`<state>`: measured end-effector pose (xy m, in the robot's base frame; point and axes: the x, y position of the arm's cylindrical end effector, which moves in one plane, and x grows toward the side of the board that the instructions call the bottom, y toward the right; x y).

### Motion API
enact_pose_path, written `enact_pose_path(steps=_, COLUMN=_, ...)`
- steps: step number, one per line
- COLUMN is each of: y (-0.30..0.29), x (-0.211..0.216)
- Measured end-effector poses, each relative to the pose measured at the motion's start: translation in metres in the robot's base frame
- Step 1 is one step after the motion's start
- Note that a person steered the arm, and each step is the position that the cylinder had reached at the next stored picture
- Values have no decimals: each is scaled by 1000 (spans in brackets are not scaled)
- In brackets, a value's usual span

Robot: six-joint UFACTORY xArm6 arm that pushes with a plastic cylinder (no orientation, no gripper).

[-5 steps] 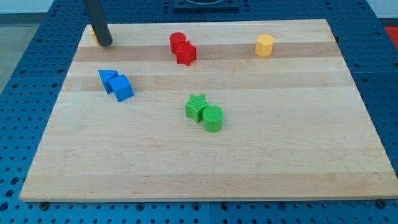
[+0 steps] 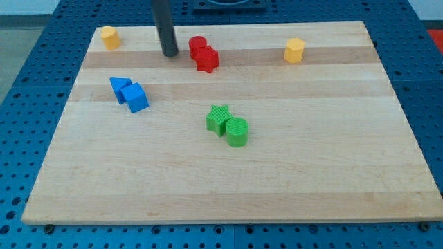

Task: Move the red circle to the right of the red star

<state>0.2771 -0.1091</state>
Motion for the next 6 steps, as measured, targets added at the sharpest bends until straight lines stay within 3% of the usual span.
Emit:
enact_pose_path(steps=2, y=62, x=-8)
enact_pose_path(steps=4, y=76, x=-51)
enact_pose_path(steps=6, y=133, x=-13)
